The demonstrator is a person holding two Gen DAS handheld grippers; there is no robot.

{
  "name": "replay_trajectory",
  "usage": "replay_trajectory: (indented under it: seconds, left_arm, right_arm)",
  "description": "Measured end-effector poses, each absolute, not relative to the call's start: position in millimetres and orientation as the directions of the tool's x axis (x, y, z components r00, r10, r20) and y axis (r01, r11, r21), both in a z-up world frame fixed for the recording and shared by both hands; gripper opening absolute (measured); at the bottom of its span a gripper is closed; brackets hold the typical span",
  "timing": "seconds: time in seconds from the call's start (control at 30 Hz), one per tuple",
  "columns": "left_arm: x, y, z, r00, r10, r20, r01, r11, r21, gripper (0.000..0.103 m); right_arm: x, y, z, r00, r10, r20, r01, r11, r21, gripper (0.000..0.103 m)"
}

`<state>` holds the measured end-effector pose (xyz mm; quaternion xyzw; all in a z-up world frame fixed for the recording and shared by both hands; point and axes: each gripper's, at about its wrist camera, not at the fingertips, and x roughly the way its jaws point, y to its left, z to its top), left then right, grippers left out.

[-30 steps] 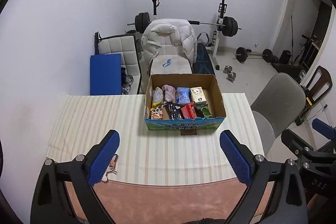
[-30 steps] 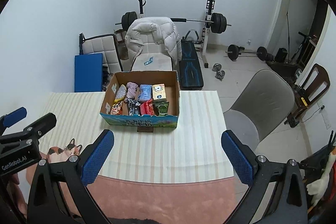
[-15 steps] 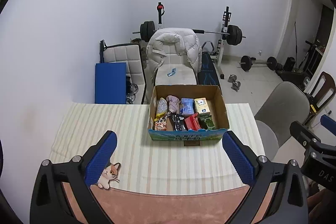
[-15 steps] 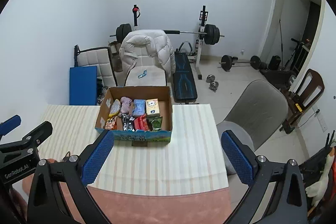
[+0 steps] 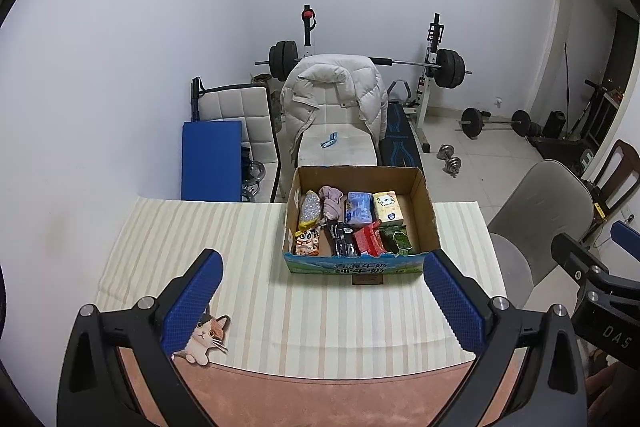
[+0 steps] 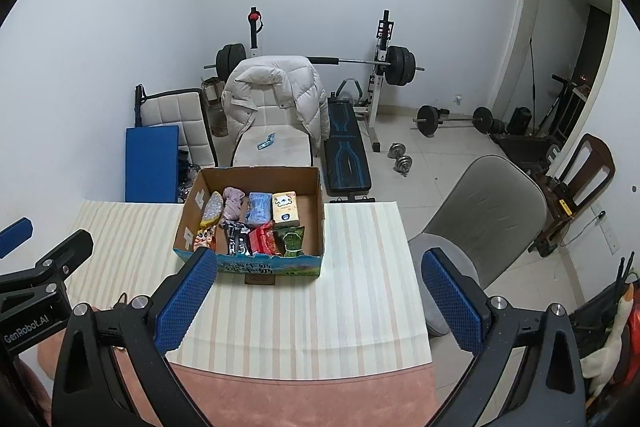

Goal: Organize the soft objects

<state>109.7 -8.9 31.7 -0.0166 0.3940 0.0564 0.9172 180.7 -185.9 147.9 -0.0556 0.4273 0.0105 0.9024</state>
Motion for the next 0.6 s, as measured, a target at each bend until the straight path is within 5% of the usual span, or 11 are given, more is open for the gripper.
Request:
replay_trajectory:
  seconds: [0.6]
  left_arm:
    - [111.9,-10.0,36.3,0.684,0.093,-0.724,-0.128,0.992,0.006,0.103]
  right_arm:
    - [187.2,-182.5,143.6,0.636,-0.031,-0.771,-0.071,0.993,-0.098,0.103]
